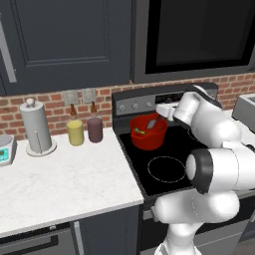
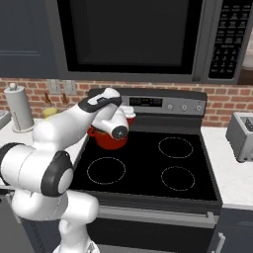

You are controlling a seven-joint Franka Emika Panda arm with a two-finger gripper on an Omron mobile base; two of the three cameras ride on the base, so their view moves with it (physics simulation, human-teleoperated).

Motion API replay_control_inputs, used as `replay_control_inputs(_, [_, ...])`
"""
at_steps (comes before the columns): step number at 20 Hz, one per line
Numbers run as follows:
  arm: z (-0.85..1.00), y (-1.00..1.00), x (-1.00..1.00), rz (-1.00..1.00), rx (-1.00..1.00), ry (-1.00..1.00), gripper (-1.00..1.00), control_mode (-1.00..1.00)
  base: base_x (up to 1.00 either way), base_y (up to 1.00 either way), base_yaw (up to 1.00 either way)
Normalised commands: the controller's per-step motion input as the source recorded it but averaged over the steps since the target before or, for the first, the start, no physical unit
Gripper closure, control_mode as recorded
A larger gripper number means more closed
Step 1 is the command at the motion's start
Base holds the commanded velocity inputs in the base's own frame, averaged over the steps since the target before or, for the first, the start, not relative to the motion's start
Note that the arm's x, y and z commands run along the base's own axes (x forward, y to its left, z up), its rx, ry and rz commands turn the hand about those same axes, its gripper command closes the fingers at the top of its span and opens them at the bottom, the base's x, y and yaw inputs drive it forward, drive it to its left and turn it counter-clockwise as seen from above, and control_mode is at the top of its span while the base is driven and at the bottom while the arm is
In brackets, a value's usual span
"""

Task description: Put the bell pepper and broccoli in the pot. Retrieve the spatula and lightly stir the vegetables in the pot.

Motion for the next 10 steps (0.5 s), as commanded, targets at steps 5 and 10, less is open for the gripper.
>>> replay_control_inputs(5, [-0.27, 0.0, 0.55, -0.03, 0.0, 0.0, 1.0, -1.0, 0.0, 0.0, 0.0])
replay_control_inputs(10, [-0.53, 0.0, 0.38, -0.03, 0.0, 0.03, 1.0, -1.0, 0.0, 0.0, 0.0])
